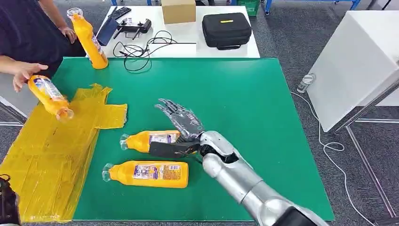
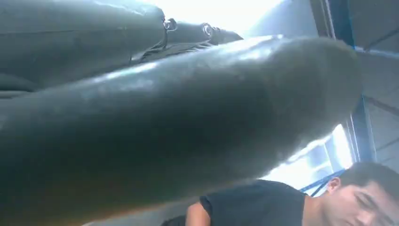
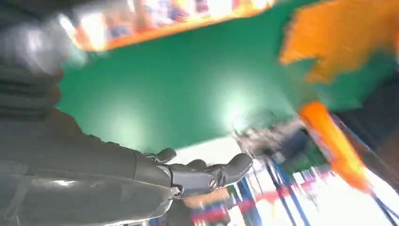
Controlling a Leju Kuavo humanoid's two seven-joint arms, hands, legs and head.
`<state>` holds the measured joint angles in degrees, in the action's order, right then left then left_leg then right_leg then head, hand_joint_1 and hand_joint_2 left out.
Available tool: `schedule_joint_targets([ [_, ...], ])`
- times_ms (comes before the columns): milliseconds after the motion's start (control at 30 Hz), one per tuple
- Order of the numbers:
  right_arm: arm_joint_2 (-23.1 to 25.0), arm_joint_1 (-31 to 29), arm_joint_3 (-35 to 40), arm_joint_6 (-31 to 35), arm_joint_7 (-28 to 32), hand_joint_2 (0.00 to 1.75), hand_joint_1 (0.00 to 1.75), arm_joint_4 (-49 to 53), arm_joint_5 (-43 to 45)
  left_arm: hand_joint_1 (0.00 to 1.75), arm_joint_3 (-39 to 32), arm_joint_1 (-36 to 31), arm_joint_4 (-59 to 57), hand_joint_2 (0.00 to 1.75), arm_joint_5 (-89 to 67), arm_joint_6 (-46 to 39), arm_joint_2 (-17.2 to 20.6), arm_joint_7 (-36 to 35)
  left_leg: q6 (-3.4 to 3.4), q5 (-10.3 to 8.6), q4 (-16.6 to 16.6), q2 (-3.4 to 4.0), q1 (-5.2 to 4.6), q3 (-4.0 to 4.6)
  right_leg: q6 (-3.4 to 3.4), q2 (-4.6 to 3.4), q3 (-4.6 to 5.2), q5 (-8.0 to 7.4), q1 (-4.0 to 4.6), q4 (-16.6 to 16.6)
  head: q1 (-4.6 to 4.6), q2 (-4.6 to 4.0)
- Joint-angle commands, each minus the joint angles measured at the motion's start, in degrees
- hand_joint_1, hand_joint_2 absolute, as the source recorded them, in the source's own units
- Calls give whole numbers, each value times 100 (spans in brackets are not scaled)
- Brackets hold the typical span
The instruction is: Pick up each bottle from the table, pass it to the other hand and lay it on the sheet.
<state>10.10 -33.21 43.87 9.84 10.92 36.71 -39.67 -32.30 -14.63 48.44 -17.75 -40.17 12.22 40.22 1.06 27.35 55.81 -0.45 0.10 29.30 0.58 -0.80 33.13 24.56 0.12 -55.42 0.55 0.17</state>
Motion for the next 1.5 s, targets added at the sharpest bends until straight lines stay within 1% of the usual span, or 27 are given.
schedule_joint_targets([
  [33, -307, 394, 742, 125, -176, 175, 0, 1694, -134, 0, 294, 112, 193, 0, 75, 17, -30, -22, -4, 5, 1, -9, 6, -9, 4, 16, -15, 7, 7, 4, 0, -2],
  [100, -307, 394, 742, 125, -176, 175, 0, 1694, -134, 0, 294, 112, 193, 0, 75, 17, -30, -22, -1, -2, -3, -8, -1, 3, 2, 11, -1, 1, 0, 4, 2, -2],
  [200, -307, 394, 742, 125, -176, 175, 0, 1694, -134, 0, 294, 112, 193, 0, 75, 17, -30, -22, -5, 1, -2, -5, 6, -9, 3, 13, -17, 2, 4, 7, 2, -2],
  [233, -396, 544, 796, 269, -168, 175, 0, 1970, -210, 0, 318, 90, 187, 0, 47, 17, -60, -22, -5, 0, -2, -8, 5, -6, 2, 16, -14, 3, 2, 6, 2, 0],
  [300, -443, 783, 951, 356, -415, 175, 0, 2337, -471, 0, 275, 23, 102, 0, -70, 17, -114, -22, -5, 2, -4, -13, 7, -12, 2, 21, -21, 5, 4, 9, 2, 0],
  [367, -523, 1122, 1253, 11, -849, 175, 0, 2779, -659, 0, 167, -114, 36, 0, -259, 17, -227, -22, -3, -2, -6, -16, 2, -9, 0, 20, -16, 3, 1, 9, 2, -2],
  [400, -502, 1189, 1349, -93, -968, 175, 0, 2760, -700, 0, 76, -176, 0, 0, -361, 17, -260, -22, -5, 3, -8, -26, 7, -22, 2, 32, -34, 11, 7, 13, 2, 0],
  [467, -479, 1305, 1472, -192, -1131, 175, 0, 2479, -696, 0, -57, -232, -49, 0, -480, 17, -320, -22, -3, -1, -8, -19, 0, -13, 1, 22, -19, 5, 1, 9, 2, 0],
  [533, -374, 1265, 1562, -68, -1349, 175, 0, 2060, -835, 0, -213, -399, -291, 0, -573, 17, -273, -22, -5, 4, -11, -21, 5, -29, 3, 28, -37, 10, 7, 15, 0, 0],
  [633, -304, 1355, 1626, -157, -1518, 175, 0, 1404, -832, 0, -524, -587, -453, 0, -710, 17, -239, -22, -7, 1, -10, -20, 7, -28, 3, 29, -37, 6, 8, 14, 2, 0],
  [800, -428, 1574, 1586, -112, -1702, 175, 0, 1017, -820, 0, -563, -780, -695, 0, -716, 17, -218, -22, -3, -3, -10, -16, 1, -12, 1, 19, -19, 2, 1, 11, 0, -2],
  [900, -533, 1702, 1555, -32, -1894, 175, 0, 819, -920, 0, -569, -894, -779, 0, -819, 17, -263, -22, -4, -1, -13, -30, 5, -24, 3, 37, -38, 7, 6, 19, 2, 0],
  [1033, -556, 1747, 1395, 94, -2210, 175, 0, 379, -1186, 0, -599, -780, -580, 0, -759, 17, -326, -22, -3, 2, -13, -20, 3, -26, 5, 27, -37, 7, 4, 18, 2, -2],
  [1100, -558, 1752, 1375, 100, -2209, 175, 0, 343, -1201, 0, -591, -758, -553, 0, -733, 17, -327, -22, -2, 0, -10, -12, -1, -16, 2, 16, -22, 4, -1, 12, 2, -2],
  [1200, -596, 1780, 1311, 112, -2221, 175, 0, 187, -1251, 0, -537, -680, -457, 0, -619, 17, -337, -22, -6, 4, -8, -19, 5, -27, 4, 29, -38, 9, 5, 13, 0, 0],
  [1300, -767, 1878, 1255, 168, -2211, 175, 0, -12, -1338, 0, -433, -569, -299, 0, -511, 17, -400, -22, -3, -1, -10, -15, -2, -14, 2, 20, -21, 3, -2, 14, 2, 0],
  [1333, -809, 1900, 1250, 165, -2202, 175, 0, -43, -1341, 0, -408, -561, -281, 0, -491, 17, -413, -22, -4, 0, -12, -18, 1, -23, 4, 26, -33, 5, 2, 18, 2, 0],
  [1433, -899, 1958, 1246, 214, -2151, 175, 0, -71, -1341, 0, -391, -585, -303, 0, -485, 17, -421, -22, -1, -2, -9, -19, -3, -11, 2, 23, -19, 4, -3, 13, 2, 0],
  [1500, -893, 2007, 1215, 113, -2137, 175, 0, -158, -1316, 0, -284, -675, -381, 0, -447, 17, -404, -22, -3, -1, -10, -24, 0, -20, 3, 31, -30, 6, 1, 16, 0, 0],
])
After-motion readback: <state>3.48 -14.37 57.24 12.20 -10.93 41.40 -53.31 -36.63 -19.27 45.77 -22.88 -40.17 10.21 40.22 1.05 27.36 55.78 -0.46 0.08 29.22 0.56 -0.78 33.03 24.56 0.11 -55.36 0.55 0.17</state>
